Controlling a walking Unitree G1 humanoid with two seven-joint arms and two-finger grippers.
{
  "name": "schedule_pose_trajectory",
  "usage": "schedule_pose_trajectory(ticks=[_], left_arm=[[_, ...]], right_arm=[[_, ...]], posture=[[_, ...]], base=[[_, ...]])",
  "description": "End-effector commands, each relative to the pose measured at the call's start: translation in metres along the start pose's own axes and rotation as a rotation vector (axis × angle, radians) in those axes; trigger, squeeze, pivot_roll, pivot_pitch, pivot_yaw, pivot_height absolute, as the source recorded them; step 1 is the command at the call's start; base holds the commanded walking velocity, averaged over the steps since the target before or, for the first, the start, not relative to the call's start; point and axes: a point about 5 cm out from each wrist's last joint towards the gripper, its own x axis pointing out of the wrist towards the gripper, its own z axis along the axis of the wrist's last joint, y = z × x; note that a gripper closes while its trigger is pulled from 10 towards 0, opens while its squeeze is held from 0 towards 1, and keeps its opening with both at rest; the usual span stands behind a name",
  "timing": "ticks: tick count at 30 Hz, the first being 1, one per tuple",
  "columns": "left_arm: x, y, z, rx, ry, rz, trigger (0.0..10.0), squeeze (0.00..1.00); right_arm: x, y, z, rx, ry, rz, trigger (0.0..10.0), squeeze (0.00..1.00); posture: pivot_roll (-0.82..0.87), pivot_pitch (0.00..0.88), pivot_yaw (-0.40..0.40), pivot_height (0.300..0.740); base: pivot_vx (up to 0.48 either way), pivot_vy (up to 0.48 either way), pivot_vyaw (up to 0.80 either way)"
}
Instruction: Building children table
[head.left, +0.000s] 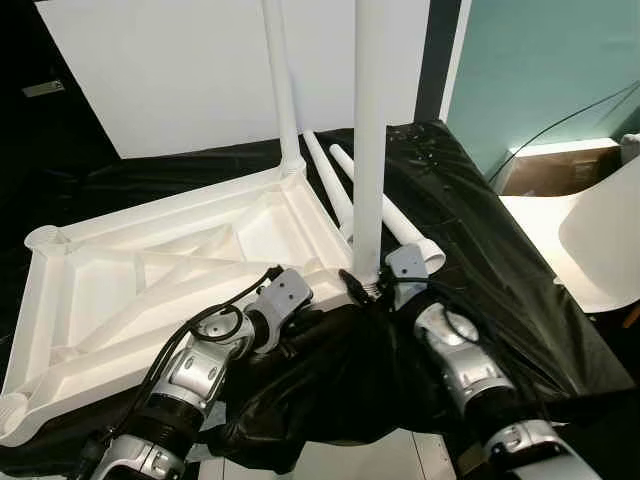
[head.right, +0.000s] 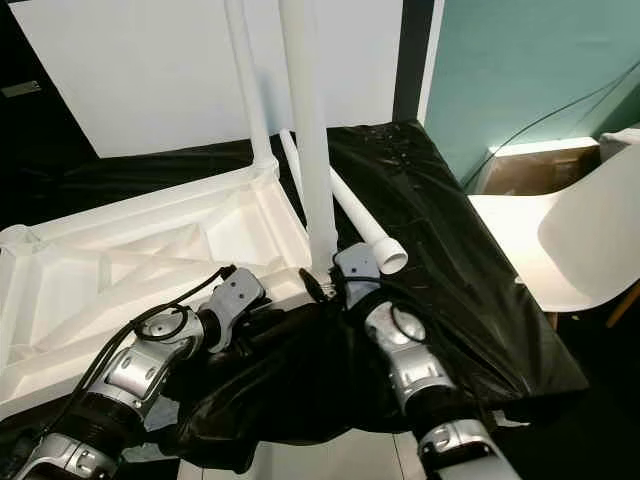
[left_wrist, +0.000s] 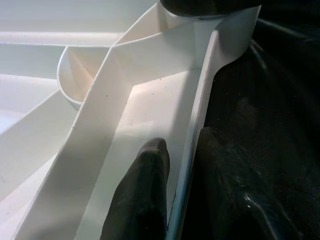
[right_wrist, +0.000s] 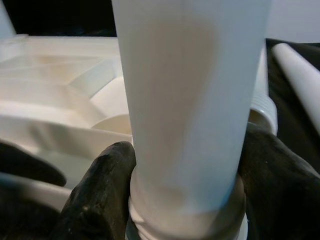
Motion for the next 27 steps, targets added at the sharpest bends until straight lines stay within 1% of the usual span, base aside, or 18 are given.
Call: schedule_pose_trajectory(ticks=[1, 2, 5, 6, 7, 8, 9, 13, 15, 16, 18, 20, 21, 22, 23, 24, 26, 27], left_arm=[[0.008, -0.023, -0.032, -0.067, 0.124, -0.129, 10.0, 0.0], [0.011, -0.024, -0.031, -0.066, 0.12, -0.136, 10.0, 0.0], [0.011, -0.024, -0.031, -0.065, 0.119, -0.138, 10.0, 0.0], [0.012, -0.025, -0.031, -0.065, 0.12, -0.139, 10.0, 0.0], [0.012, -0.025, -0.031, -0.065, 0.12, -0.139, 10.0, 0.0], [0.012, -0.024, -0.032, -0.063, 0.123, -0.136, 10.0, 0.0], [0.012, -0.024, -0.032, -0.062, 0.125, -0.134, 10.0, 0.0], [0.012, -0.024, -0.032, -0.063, 0.125, -0.132, 10.0, 0.0], [0.01, -0.025, -0.033, -0.065, 0.125, -0.13, 10.0, 0.0], [0.01, -0.025, -0.033, -0.065, 0.125, -0.13, 10.0, 0.0], [0.009, -0.026, -0.034, -0.068, 0.126, -0.128, 10.0, 0.0], [0.009, -0.026, -0.034, -0.069, 0.126, -0.128, 10.0, 0.0], [0.008, -0.023, -0.035, -0.069, 0.131, -0.114, 10.0, 0.0], [0.008, -0.022, -0.035, -0.068, 0.134, -0.106, 10.0, 0.0], [0.008, -0.021, -0.035, -0.067, 0.136, -0.1, 10.0, 0.0], [0.008, -0.02, -0.034, -0.068, 0.134, -0.097, 10.0, 0.0], [0.006, -0.019, -0.033, -0.071, 0.128, -0.097, 10.0, 0.0], [0.006, -0.019, -0.033, -0.071, 0.13, -0.098, 10.0, 0.0]], right_arm=[[-0.002, -0.012, 0.001, -0.023, 0.02, 0.021, 10.0, 0.0], [-0.001, -0.029, 0.011, -0.078, 0.022, 0.098, 10.0, 0.0], [0.0, -0.033, 0.015, -0.091, 0.023, 0.121, 10.0, 0.0], [0.0, -0.034, 0.016, -0.124, 0.039, 0.167, 4.8, 0.0], [0.0, -0.034, 0.016, -0.124, 0.039, 0.167, 4.8, 0.0], [-0.001, -0.035, 0.013, -0.17, 0.081, 0.221, 0.0, 0.0], [-0.002, -0.035, 0.011, -0.2, 0.112, 0.256, 0.0, 0.0], [-0.003, -0.039, 0.006, -0.202, 0.173, 0.271, 0.0, 0.0], [-0.005, -0.038, -0.003, -0.144, 0.22, 0.27, 0.0, 0.0], [-0.005, -0.038, -0.003, -0.144, 0.22, 0.27, 0.0, 0.0], [-0.004, -0.025, -0.012, -0.05, 0.225, 0.204, 0.0, 0.0], [-0.004, -0.02, -0.015, -0.02, 0.22, 0.171, 0.0, 0.0], [-0.009, -0.007, -0.032, 0.03, 0.267, -0.099, 0.0, 0.0], [-0.014, -0.003, -0.04, 0.037, 0.304, -0.207, 0.0, 0.0], [-0.018, 0.0, -0.044, 0.047, 0.324, -0.264, 0.0, 0.0], [-0.022, 0.005, -0.045, 0.057, 0.309, -0.293, 0.0, 0.0], [-0.025, 0.012, -0.038, 0.092, 0.224, -0.321, 0.0, 0.0], [-0.025, 0.009, -0.029, 0.119, 0.15, -0.373, 0.0, 0.0]], posture=[[-0.06, 0.0, 0.045, 0.74], [-0.07, 0.0, 0.047, 0.74], [-0.07, 0.0, 0.047, 0.74], [-0.07, 0.0, 0.047, 0.74], [-0.07, 0.0, 0.047, 0.74], [-0.07, 0.0, 0.045, 0.74], [-0.07, 0.0, 0.045, 0.74], [-0.06, 0.0, 0.044, 0.74], [-0.05, 0.0, 0.042, 0.74], [-0.05, 0.0, 0.042, 0.74], [-0.04, 0.0, 0.038, 0.74], [-0.04, 0.0, 0.038, 0.74], [-0.04, 0.0, 0.04, 0.74], [-0.04, 0.0, 0.04, 0.74], [-0.03, 0.0, 0.039, 0.74], [-0.03, 0.0, 0.038, 0.74], [-0.03, 0.0, 0.039, 0.74], [-0.03, 0.0, 0.042, 0.74]], base=[[0.0, 0.0, 0.0], [0.0, 0.0, 0.0], [0.0, 0.0, 0.0], [0.0, 0.0, 0.0], [0.0, 0.0, 0.0], [0.0, 0.0, 0.0], [0.0, 0.0, 0.0], [0.0, 0.0, 0.0], [0.0, 0.0, 0.0], [0.0, 0.0, 0.0], [0.0, 0.0, 0.0], [0.0, 0.0, 0.0], [0.0, 0.0, 0.0], [0.0, 0.0, 0.0], [0.0, 0.0, 0.0], [0.0, 0.0, 0.0], [0.0, 0.0, 0.0], [0.0, 0.0, 0.0]])
